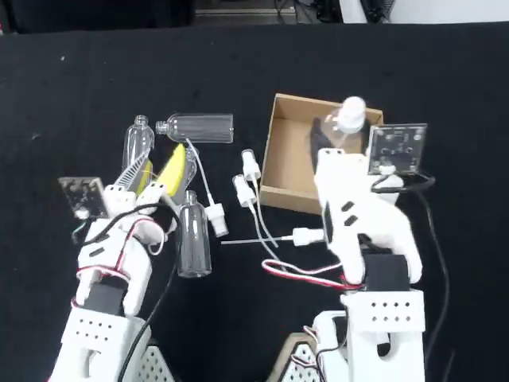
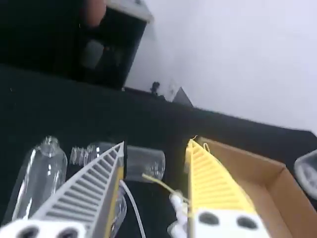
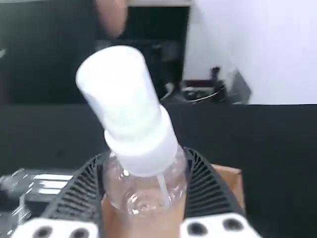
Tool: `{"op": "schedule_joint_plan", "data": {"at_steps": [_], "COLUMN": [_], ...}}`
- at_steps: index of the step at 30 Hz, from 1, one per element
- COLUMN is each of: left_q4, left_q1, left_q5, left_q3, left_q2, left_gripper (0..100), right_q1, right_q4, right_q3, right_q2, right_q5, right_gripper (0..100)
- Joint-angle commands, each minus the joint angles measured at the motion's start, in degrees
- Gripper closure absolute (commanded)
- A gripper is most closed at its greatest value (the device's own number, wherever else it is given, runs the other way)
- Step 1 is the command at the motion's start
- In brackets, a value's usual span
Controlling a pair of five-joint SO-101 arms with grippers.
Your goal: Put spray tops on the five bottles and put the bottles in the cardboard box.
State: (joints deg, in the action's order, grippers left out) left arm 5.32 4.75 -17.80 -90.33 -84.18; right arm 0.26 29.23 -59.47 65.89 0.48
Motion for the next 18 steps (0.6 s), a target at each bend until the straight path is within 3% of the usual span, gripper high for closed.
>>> {"op": "schedule_joint_plan", "data": {"at_steps": [1, 5, 10, 13, 18], "left_q4": [0.0, -0.88, -10.64, -15.21, -15.47], "left_q1": [1.19, 1.19, 1.36, 3.47, 7.08], "left_q5": [-0.62, -0.79, -0.79, -0.44, -0.44], "left_q3": [7.96, 13.58, 15.6, 16.57, 21.85], "left_q2": [11.43, 25.05, 39.65, 45.89, 54.33], "left_gripper": [81, 81, 81, 81, 81], "right_q1": [1.58, 0.44, 1.76, 5.89, 8.35], "right_q4": [-5.63, -9.41, -16.97, -17.14, -17.67], "right_q3": [1.27, 5.41, 8.13, 7.96, 8.04], "right_q2": [-4.53, -16.84, -30.73, -32.4, -32.84], "right_q5": [-0.35, -0.35, -0.35, -0.35, -0.35], "right_gripper": [98.8, 98.8, 98.8, 98.8, 98.8]}}
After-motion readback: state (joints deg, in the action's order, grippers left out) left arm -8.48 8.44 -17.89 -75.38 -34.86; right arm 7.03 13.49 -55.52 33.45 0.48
